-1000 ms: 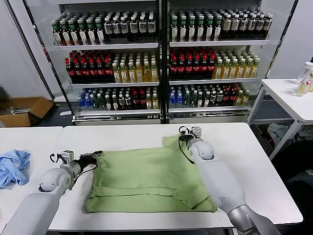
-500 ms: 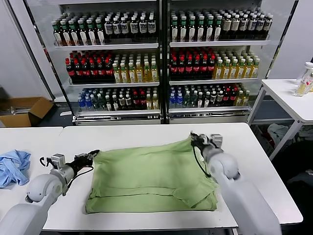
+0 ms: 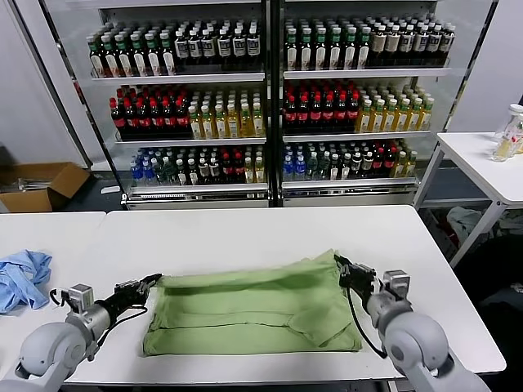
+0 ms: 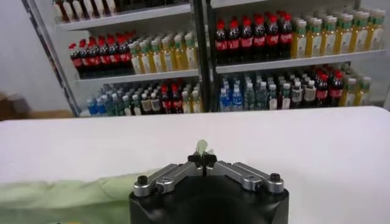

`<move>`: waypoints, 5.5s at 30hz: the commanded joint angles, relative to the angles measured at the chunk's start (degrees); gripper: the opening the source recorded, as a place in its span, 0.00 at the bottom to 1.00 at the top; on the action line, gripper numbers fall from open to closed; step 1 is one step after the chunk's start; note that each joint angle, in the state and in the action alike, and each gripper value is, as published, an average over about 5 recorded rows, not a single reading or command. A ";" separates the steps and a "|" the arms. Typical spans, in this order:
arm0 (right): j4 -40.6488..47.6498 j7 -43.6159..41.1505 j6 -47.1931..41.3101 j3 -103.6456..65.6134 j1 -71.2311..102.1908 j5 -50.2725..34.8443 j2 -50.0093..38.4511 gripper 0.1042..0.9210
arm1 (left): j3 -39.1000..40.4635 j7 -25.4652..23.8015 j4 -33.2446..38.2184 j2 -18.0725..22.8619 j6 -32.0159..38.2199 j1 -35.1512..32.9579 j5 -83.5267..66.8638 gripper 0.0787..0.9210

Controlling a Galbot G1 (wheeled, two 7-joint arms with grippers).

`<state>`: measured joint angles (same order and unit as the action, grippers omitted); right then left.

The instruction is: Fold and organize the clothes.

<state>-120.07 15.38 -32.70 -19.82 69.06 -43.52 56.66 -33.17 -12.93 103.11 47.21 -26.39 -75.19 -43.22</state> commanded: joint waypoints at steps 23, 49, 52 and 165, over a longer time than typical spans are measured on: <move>-11.41 1.35 -0.26 -7.62 17.93 4.28 -0.76 0.27 | -6.54 9.58 8.53 2.05 -3.20 -7.39 -1.18 0.19; -13.62 1.54 -0.08 -8.18 20.61 6.72 1.48 0.88 | 6.59 36.35 12.80 17.58 1.88 -10.93 3.88 0.79; -13.27 1.74 0.32 -7.43 20.20 7.16 2.12 0.88 | 6.89 36.30 12.27 18.32 1.84 -10.46 3.76 0.69; -10.39 1.24 1.63 -8.29 16.78 9.93 1.28 0.88 | -2.48 14.86 10.29 13.44 1.98 -10.35 4.86 0.21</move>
<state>-130.48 16.67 -31.11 -27.81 85.90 -33.50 58.15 -30.58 6.78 111.16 65.80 -24.76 -83.56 -36.64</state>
